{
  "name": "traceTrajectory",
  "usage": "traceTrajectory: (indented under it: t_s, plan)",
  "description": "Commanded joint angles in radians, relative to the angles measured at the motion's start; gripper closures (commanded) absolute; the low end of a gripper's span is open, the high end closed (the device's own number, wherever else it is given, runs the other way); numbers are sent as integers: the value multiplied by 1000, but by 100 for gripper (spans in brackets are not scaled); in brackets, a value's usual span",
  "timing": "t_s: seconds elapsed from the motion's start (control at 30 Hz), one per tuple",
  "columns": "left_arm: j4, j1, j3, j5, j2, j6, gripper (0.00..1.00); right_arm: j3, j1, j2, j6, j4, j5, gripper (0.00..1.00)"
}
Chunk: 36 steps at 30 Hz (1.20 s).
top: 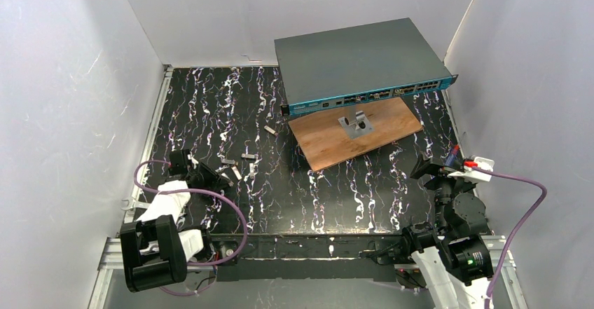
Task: Insert the plug into the switch port
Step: Pick up the plug from the center of the board.
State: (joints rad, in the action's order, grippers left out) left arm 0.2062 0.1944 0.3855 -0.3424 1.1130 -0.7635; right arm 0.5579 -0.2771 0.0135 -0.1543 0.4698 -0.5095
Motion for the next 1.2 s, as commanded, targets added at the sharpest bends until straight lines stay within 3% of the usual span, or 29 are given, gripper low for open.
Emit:
traceTrajectory:
  t_s: [0.0, 0.3, 0.5, 0.7, 0.87, 1.17]
  plan:
    - [117, 22, -28, 73, -16, -2, 76, -1, -4, -19, -4, -30, 0, 0]
    - [260, 26, 74, 129, -94, 58, 57, -2, -4, -19, -4, -31, 2, 0]
    - [365, 10, 166, 194, -129, 123, 53, -1, -4, -19, -4, -31, 2, 0]
    - [411, -91, 231, 299, -80, 137, 49, -2, -4, -18, -4, -31, 0, 0]
    - [420, -248, 297, 435, 5, 92, 44, -3, -4, -18, -4, -31, -1, 0]
    - [433, -299, 363, 549, 113, 28, 40, -4, -4, -18, -4, -32, -2, 0]
